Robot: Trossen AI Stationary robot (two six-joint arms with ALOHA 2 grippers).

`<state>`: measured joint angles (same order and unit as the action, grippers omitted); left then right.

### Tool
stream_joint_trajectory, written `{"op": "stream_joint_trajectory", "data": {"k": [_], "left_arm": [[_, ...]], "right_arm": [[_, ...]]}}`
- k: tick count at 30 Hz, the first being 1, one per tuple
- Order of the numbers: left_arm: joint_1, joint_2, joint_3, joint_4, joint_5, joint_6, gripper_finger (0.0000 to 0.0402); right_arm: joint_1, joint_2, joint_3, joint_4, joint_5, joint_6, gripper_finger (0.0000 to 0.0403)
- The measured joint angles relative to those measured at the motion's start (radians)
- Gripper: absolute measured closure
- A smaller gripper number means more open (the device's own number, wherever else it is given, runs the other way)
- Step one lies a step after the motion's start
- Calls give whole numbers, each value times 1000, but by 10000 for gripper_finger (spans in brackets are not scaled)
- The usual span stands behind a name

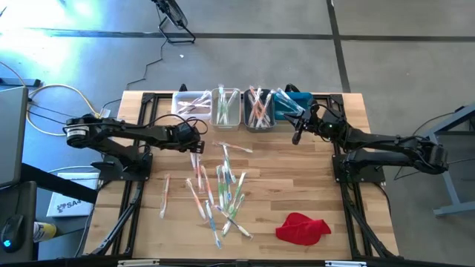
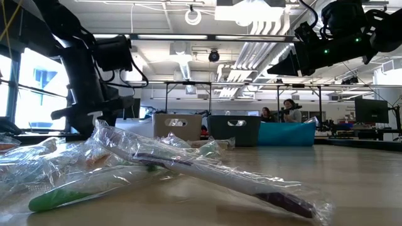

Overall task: Pick & Place Toothbrushes
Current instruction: Put the orange toothbrush into the dark green bin

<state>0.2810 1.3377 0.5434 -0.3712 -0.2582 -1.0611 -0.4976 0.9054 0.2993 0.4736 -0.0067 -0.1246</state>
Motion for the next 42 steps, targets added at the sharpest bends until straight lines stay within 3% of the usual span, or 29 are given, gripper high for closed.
{"op": "stream_joint_trajectory", "data": {"k": [30, 42], "left_arm": [[0, 2, 0, -18, -3, 9, 207], [1, 2, -2, -36, -14, 9, 315]], "right_arm": [[0, 0, 0, 0, 0, 0, 391], [0, 0, 0, 0, 0, 0, 391]]}}
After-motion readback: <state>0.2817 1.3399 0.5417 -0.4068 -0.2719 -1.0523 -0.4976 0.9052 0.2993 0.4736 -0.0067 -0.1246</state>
